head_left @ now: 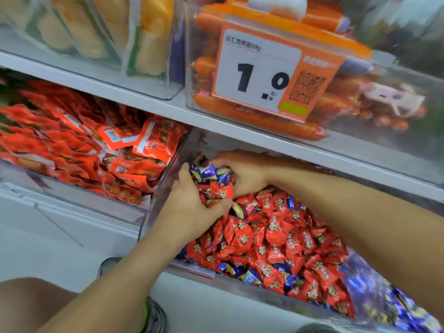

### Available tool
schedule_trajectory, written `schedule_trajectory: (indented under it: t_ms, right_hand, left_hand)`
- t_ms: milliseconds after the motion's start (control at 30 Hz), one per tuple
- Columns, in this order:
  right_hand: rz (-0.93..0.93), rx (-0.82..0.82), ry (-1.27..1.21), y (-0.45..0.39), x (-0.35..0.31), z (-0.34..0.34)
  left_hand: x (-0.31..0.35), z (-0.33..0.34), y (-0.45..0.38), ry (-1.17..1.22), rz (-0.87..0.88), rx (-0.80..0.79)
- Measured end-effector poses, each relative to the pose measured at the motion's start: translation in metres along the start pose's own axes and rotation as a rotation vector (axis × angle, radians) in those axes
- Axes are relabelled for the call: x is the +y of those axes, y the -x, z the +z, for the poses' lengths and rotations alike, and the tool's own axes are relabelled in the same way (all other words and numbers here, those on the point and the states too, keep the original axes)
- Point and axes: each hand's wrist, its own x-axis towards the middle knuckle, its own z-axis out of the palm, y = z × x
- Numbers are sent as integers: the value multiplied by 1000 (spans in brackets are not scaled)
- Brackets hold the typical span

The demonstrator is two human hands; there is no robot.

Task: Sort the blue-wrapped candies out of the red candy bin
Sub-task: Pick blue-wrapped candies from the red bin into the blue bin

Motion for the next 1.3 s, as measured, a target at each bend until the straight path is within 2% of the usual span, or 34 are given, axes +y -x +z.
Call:
schedule_trajectory:
  t_ms: [67,133,267,367,500,700,867,1033,1100,1233,1300]
  right_hand:
    - [-64,39,-100,18,-7,0]
    - [-57,26,-87,39,-12,-2]
    - [71,11,62,91,-17,-3]
    - [152,56,77,126,-27,4]
    - [212,161,120,156,-33,20]
    - [246,487,29,173,-30,35]
    - [274,604,-38,173,-27,36]
    - [365,784,23,178,-34,30]
    - [434,742,4,188,-35,28]
    - [536,411,13,206,-30,31]
    - [546,409,1,208,-31,32]
  left_hand:
    - [-1,-1,-3,43,82,-35]
    - [0,-2,-2,14,175,-104]
    - [8,-1,6,-82,384,-164]
    - [14,1,10,-62,455,-209]
    - [15,7,10,-151,545,-274]
    - [14,-8,4,-163,461,-341]
    - [14,-19,-5,-137,432,-280]
    - [16,-23,-9,-25,362,-205]
    - [17,-25,-11,-2,365,-192]
    - [18,-29,-12,85,321,-151]
    - [20,-27,-13,98,280,-134]
